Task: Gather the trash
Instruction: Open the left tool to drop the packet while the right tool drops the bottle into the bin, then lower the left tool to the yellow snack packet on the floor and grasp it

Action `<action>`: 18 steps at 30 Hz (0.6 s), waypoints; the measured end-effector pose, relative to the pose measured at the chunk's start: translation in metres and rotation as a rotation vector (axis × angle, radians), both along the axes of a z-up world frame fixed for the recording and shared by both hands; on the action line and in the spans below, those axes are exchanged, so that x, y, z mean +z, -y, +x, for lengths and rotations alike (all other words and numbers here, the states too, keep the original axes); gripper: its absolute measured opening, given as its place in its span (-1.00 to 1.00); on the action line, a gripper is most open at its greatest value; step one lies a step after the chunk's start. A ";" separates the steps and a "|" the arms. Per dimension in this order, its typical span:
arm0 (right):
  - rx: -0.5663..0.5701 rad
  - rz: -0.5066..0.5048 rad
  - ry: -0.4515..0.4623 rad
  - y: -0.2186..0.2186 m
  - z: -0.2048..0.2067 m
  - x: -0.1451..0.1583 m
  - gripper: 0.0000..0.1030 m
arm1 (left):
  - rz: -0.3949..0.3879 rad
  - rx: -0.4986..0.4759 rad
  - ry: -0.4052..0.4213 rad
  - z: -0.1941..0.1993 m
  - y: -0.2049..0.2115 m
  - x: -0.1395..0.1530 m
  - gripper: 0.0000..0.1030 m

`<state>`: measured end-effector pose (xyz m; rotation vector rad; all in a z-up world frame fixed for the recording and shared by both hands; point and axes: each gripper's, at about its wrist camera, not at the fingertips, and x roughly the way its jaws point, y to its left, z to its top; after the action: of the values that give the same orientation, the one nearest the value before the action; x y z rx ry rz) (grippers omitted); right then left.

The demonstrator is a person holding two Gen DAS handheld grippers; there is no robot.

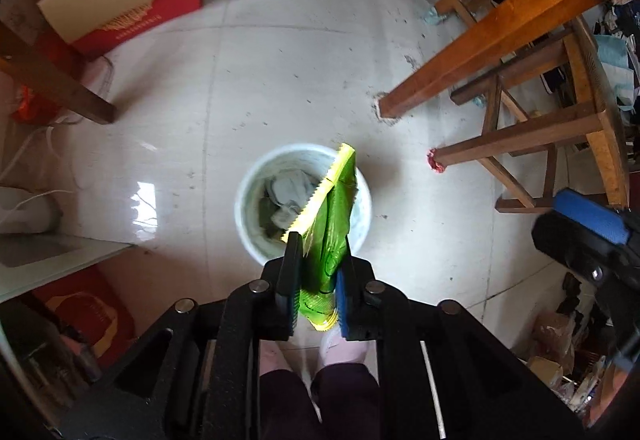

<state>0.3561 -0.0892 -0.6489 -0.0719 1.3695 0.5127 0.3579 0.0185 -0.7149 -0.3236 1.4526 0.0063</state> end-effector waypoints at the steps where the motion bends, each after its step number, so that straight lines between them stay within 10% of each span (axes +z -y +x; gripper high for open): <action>1: -0.006 -0.004 -0.002 0.003 0.001 -0.002 -0.17 | -0.009 0.001 -0.012 0.002 0.001 -0.004 -0.35; 9: -0.025 0.011 0.003 0.008 0.001 0.010 -0.17 | -0.007 0.022 -0.030 -0.001 0.005 0.011 -0.10; 18: -0.017 0.039 0.047 0.006 0.002 0.068 -0.17 | 0.045 0.037 0.042 -0.027 -0.019 0.104 -0.10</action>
<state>0.3582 -0.0954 -0.5810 -0.0401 1.3130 0.5197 0.3305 0.0373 -0.6113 -0.3121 1.4025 0.0623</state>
